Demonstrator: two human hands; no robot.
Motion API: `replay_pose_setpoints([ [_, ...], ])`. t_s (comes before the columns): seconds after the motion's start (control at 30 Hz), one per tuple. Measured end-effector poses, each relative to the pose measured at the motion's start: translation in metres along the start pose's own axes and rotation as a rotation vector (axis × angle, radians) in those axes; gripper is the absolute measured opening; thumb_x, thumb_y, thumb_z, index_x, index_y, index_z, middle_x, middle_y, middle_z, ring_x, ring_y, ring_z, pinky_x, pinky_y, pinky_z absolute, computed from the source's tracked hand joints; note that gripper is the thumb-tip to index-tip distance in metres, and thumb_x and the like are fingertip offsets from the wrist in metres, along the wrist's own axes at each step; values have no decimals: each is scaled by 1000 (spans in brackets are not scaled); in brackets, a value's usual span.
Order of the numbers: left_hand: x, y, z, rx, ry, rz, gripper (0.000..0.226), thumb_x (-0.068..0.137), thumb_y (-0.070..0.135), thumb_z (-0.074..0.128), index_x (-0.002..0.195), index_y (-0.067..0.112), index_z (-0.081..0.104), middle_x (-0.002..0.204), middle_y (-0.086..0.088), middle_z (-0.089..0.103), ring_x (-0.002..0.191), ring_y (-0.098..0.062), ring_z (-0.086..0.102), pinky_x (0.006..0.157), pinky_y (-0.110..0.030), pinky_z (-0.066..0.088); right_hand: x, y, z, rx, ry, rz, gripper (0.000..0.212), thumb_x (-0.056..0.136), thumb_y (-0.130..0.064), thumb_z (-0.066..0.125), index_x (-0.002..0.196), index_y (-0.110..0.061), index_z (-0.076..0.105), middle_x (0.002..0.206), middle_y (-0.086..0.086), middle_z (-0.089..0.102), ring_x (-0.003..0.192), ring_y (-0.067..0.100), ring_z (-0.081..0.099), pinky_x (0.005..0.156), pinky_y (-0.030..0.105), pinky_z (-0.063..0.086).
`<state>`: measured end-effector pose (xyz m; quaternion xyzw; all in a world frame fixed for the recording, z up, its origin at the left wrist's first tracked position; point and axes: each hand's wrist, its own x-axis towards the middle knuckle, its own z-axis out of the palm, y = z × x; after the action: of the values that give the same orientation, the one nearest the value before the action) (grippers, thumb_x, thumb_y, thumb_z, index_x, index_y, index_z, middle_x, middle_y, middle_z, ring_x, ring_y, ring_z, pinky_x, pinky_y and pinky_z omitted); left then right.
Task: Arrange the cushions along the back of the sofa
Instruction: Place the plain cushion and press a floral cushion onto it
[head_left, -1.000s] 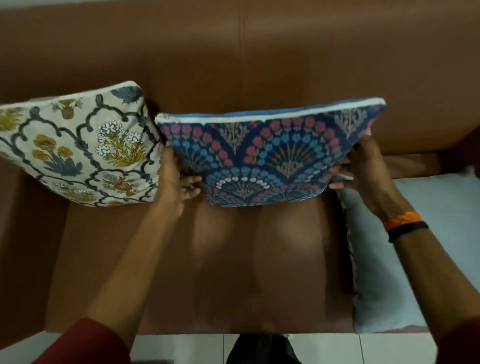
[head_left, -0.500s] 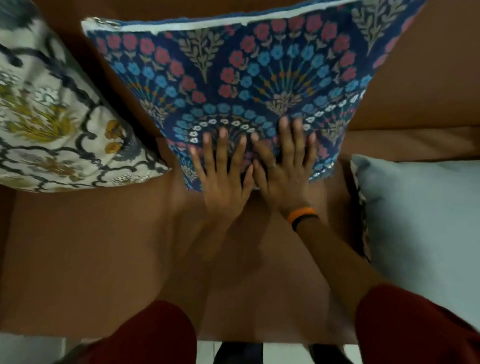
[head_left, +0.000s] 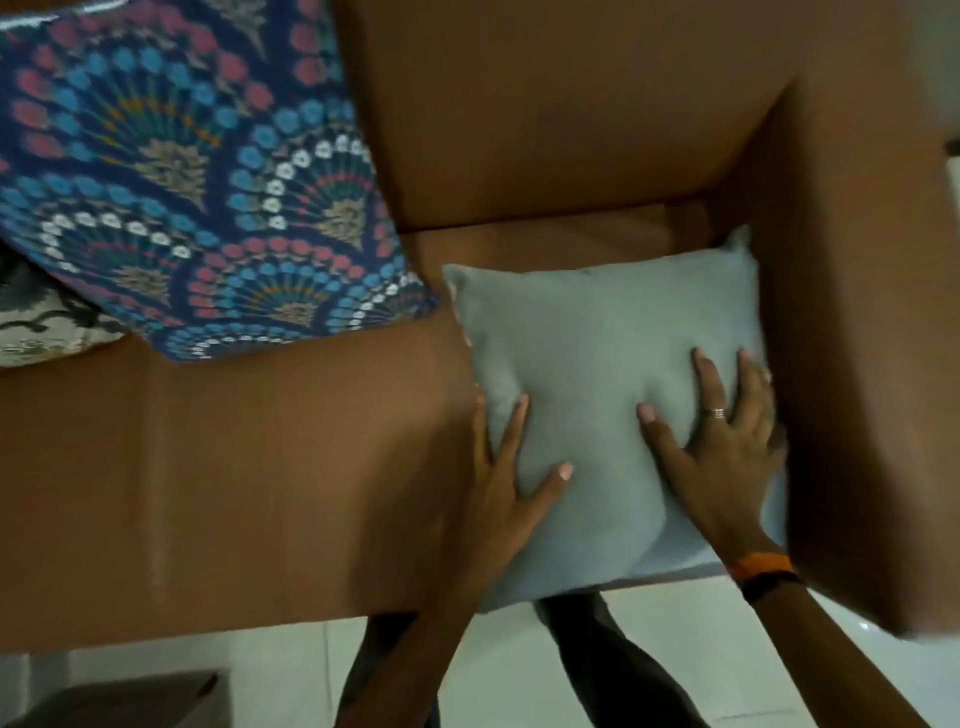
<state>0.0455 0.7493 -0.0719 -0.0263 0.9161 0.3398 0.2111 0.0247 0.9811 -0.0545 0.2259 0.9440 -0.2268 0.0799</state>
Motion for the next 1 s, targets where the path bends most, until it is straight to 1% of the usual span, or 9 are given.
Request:
replay_pose_setpoints([
  [0.07,9,20,7,-101,-41,-137,79,86,86,45,148,67,0,178,1,5,163,-17,7,133,-28,-1,6,22,-22,124,-194,113,100,77,-90,48,166,-54,19,179,10,21,161,46,30,124,74,33],
  [0.17,26,31,-16,-276,-69,-226,72,95,55,66,152,59,21,176,5,17,155,-3,16,115,-2,2,36,34,-56,250,-450,154,104,79,-90,62,163,-63,8,171,14,38,151,45,47,127,59,39],
  [0.23,43,39,-45,-477,-147,-287,66,96,50,70,153,52,38,173,9,26,150,0,23,122,-14,14,63,34,-82,282,-538,107,102,82,-87,66,166,-55,19,173,5,41,155,36,46,130,49,37],
  [0.4,77,76,-128,-857,-38,-493,39,107,45,47,139,28,63,148,-7,62,125,-30,65,94,-39,55,117,3,-167,607,-550,137,54,80,-88,67,118,-53,76,143,-7,71,123,18,69,95,37,54],
  [0.53,87,107,-154,-1090,157,-430,62,106,63,23,124,20,63,120,-9,68,83,-23,74,59,-37,66,137,-26,-209,988,-323,58,61,111,-63,38,138,-20,72,126,4,84,118,21,79,92,40,67],
  [0.63,105,133,-142,-974,371,-285,63,101,67,35,142,24,56,136,1,65,112,-17,66,82,-42,62,141,-59,-209,1151,-237,33,68,112,-64,20,146,-25,64,130,-5,82,115,16,80,87,36,68],
  [0.73,123,156,-115,-594,643,-103,72,106,41,58,164,12,26,170,-10,32,156,-26,33,126,-57,34,149,-92,-172,960,14,-134,62,113,-51,43,157,-7,49,129,-6,76,106,-12,73,88,13,61],
  [0.83,142,171,-94,-138,983,114,78,99,40,67,159,4,33,168,-28,29,158,-44,26,131,-57,20,158,-123,-126,602,240,-236,106,97,-72,46,168,1,20,178,18,26,166,21,29,137,41,24],
  [1.0,215,141,-56,440,1146,440,50,105,47,39,151,30,43,155,-26,52,149,-47,35,121,-76,20,201,-134,-36,212,697,-616,65,108,-69,34,149,-25,59,150,37,60,146,52,49,122,77,33],
])
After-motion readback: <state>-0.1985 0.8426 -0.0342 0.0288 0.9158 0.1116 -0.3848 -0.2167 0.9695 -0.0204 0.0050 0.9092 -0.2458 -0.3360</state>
